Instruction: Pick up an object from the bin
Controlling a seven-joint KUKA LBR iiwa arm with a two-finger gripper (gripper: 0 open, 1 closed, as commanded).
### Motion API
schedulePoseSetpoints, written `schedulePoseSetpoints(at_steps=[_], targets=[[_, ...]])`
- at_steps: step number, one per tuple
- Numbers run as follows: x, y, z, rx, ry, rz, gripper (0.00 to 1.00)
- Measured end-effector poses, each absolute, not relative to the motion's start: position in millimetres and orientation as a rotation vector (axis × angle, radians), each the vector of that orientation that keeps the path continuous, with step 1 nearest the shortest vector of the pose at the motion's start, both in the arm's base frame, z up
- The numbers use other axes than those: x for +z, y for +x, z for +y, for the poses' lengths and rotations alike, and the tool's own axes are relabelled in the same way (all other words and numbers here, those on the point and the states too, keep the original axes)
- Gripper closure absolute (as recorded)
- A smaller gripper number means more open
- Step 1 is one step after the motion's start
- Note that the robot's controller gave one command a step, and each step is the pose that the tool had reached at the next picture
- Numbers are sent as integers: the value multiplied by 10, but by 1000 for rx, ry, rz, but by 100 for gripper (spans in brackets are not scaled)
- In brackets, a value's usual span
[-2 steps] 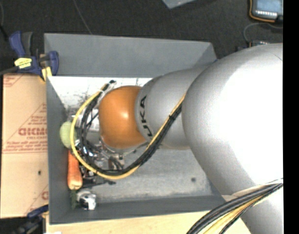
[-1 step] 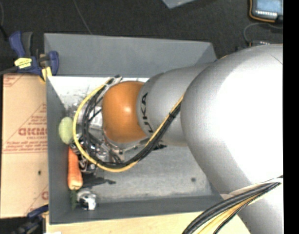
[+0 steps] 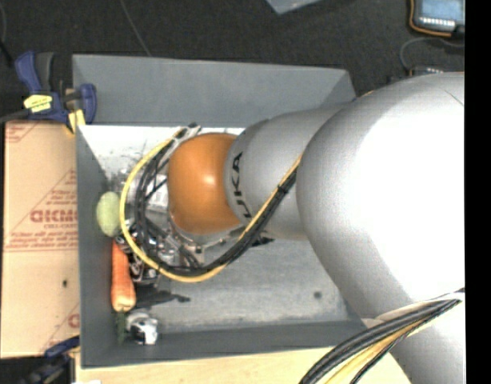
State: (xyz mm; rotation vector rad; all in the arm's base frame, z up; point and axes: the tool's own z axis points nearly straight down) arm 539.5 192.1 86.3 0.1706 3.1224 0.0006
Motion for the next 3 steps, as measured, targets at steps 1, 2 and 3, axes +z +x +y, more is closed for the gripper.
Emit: schedulePoseSetpoints(at_steps=[1,2,3], targets=[[1304,5444,1929,-3,158,3129,100],[1714,5464,2005,2,202,3118,100],[1709,5461,1962,1,197,3119,100]])
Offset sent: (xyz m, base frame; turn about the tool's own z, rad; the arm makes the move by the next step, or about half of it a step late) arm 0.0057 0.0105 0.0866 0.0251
